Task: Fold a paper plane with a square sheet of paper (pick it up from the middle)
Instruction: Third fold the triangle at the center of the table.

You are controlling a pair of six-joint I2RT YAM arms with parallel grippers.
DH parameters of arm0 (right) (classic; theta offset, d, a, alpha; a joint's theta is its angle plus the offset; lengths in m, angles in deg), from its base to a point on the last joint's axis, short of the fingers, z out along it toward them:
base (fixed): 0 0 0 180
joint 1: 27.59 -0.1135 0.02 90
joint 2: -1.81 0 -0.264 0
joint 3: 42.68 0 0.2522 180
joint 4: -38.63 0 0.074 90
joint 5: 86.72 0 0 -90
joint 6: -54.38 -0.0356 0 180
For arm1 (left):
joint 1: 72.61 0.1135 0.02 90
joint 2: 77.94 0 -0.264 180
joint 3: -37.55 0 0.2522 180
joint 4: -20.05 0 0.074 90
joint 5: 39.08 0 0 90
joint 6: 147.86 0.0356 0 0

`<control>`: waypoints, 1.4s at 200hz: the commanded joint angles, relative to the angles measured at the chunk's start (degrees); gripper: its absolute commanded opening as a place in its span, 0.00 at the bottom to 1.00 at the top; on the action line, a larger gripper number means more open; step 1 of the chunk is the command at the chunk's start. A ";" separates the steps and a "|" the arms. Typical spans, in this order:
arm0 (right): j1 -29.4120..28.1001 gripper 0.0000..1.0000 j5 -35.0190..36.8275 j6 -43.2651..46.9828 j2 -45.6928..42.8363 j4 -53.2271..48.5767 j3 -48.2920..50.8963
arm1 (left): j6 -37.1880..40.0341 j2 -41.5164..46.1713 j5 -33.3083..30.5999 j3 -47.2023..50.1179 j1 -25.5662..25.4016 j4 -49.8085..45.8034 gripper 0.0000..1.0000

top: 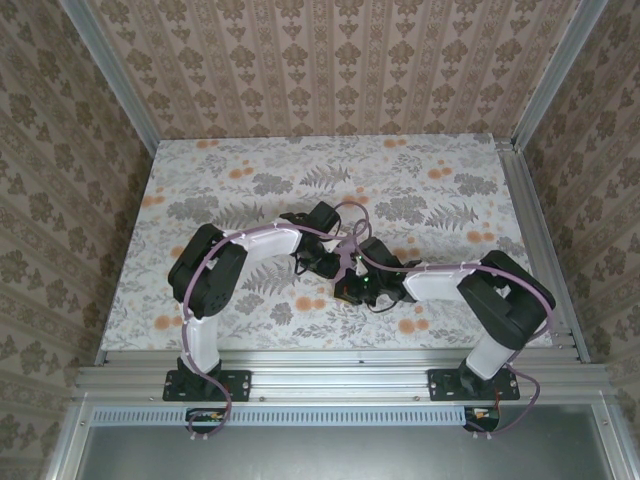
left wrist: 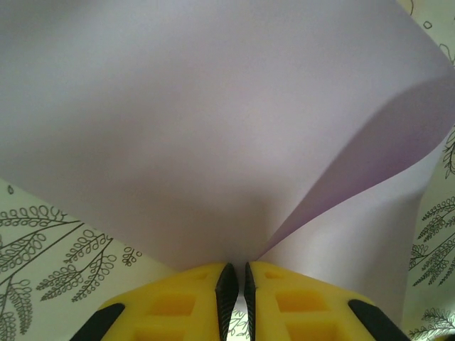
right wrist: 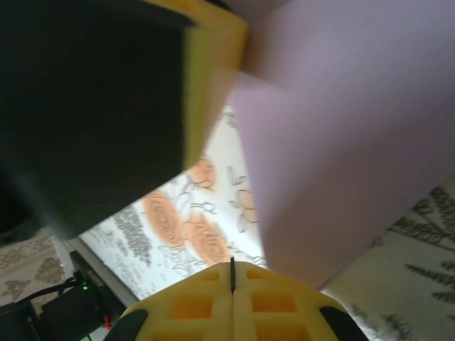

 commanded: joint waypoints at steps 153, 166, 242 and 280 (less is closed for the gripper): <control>9.33 0.00 -1.43 -0.75 -2.57 0.81 -0.62 | 1.41 -5.64 -5.85 4.48 0.37 -3.12 0.18; 10.08 0.00 -1.05 -0.49 -1.14 1.15 -1.60 | 1.40 -5.19 -5.85 4.77 0.35 -3.03 0.18; 11.43 0.00 2.14 4.36 6.54 -2.97 -6.35 | 1.58 -4.93 -6.31 4.93 0.28 -3.27 0.18; 12.97 0.00 4.82 7.48 7.01 -6.02 -5.41 | 1.83 -5.41 -6.79 4.99 0.26 -3.37 0.18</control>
